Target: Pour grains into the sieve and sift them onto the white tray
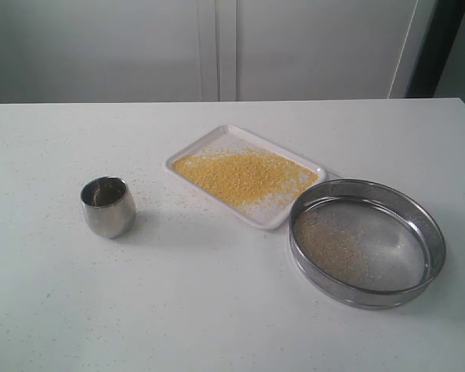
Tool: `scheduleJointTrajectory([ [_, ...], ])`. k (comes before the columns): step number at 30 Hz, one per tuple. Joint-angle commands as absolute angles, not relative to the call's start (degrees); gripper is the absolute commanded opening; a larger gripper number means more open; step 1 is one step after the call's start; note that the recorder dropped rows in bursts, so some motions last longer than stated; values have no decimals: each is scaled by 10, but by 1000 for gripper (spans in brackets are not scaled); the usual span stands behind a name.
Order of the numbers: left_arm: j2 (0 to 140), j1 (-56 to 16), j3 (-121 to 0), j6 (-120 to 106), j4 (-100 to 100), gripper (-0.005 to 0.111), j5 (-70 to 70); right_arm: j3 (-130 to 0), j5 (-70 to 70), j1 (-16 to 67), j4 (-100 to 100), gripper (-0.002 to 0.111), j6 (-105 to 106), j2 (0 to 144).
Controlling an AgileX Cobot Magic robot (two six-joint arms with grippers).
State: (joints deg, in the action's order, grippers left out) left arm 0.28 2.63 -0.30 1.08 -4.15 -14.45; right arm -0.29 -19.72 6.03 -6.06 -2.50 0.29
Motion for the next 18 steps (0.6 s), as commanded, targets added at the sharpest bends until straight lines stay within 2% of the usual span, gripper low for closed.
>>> scheduleJointTrajectory([
  [1, 0, 28, 0, 17, -36, 0, -147, 0, -193, 63, -61, 0, -27, 0],
  [18, 0, 28, 0, 15, -36, 0, -137, 0, -193, 63, -61, 0, -27, 0],
])
